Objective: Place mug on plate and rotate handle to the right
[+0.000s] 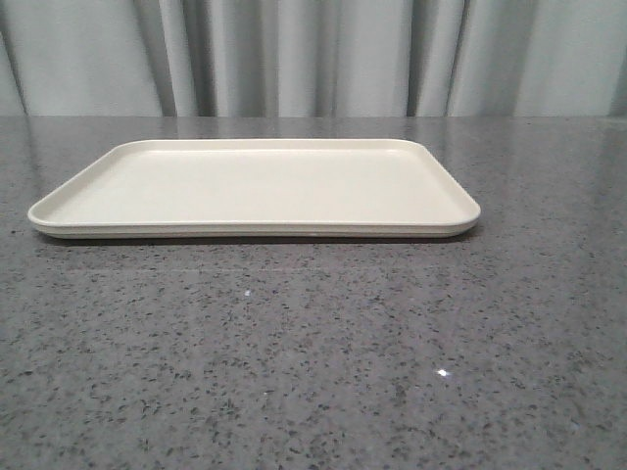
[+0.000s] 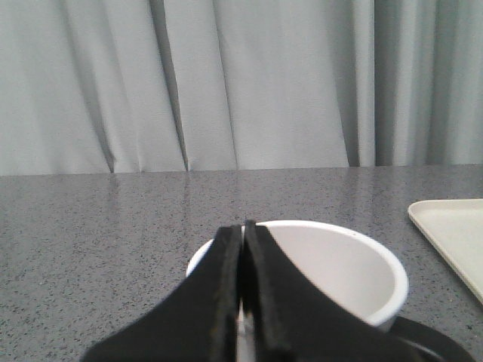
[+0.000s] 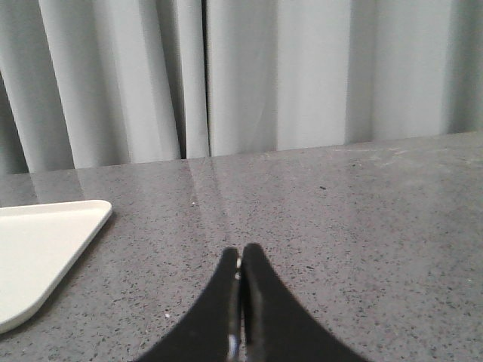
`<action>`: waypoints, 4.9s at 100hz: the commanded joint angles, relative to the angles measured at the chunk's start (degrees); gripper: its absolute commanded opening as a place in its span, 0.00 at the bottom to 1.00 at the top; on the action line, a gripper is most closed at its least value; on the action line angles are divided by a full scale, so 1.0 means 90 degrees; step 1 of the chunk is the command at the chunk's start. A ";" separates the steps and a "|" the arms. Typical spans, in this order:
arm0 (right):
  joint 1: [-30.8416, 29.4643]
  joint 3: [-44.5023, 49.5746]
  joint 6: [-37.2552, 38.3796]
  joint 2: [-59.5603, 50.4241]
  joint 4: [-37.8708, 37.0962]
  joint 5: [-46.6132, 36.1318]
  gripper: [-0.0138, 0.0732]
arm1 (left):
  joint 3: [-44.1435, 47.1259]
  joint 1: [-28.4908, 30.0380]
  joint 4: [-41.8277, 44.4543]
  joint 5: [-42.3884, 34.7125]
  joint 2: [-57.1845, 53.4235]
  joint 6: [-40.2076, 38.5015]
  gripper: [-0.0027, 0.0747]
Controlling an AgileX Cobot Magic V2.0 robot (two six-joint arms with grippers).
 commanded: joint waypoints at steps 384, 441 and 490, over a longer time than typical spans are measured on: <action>0.0016 -0.0014 -0.0020 -0.0126 0.0006 -0.0305 0.09 | 0.0036 -0.0046 -0.0280 -0.0885 -0.0182 -0.0141 0.01; 0.0016 -0.1339 -0.0020 -0.0062 0.0006 -0.0141 0.09 | -0.0821 -0.0046 -0.0350 -0.1162 -0.0182 -0.1613 0.01; 0.0016 -0.3131 -0.0409 0.1313 -0.0011 0.0480 0.09 | -0.2998 -0.0046 -0.0621 0.0331 0.0514 -0.1896 0.01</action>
